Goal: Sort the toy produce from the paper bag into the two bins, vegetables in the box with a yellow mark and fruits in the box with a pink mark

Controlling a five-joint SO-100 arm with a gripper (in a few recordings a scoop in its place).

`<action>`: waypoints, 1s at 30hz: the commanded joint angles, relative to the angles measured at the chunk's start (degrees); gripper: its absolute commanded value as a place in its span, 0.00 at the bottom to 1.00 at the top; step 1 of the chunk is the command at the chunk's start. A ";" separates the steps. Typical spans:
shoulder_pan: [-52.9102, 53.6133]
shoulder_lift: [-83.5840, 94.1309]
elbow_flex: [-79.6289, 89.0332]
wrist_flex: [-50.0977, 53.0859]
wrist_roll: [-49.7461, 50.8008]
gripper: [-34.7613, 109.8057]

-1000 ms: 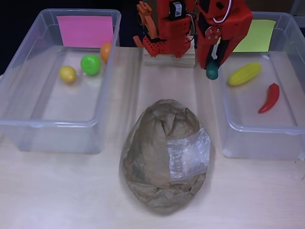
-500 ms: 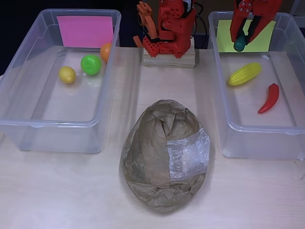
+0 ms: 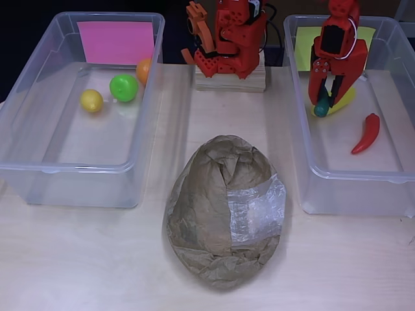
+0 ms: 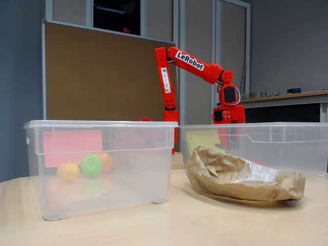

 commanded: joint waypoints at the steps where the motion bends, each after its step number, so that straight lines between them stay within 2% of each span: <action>1: 0.53 -0.44 1.14 -2.37 -1.41 0.28; 7: 0.79 -1.49 1.85 -4.57 -2.55 0.36; 10: 0.88 -0.88 1.14 -4.13 -2.99 0.36; 15: -0.18 1.41 -1.49 1.85 -1.05 0.36; 17: -0.62 1.14 -3.69 4.75 -0.88 0.42; 21: -1.05 0.53 -7.29 6.59 -1.93 0.42; 24: -0.44 -1.05 -14.41 11.16 -6.68 0.42; 30: 5.63 -6.15 -33.49 20.39 -26.28 0.29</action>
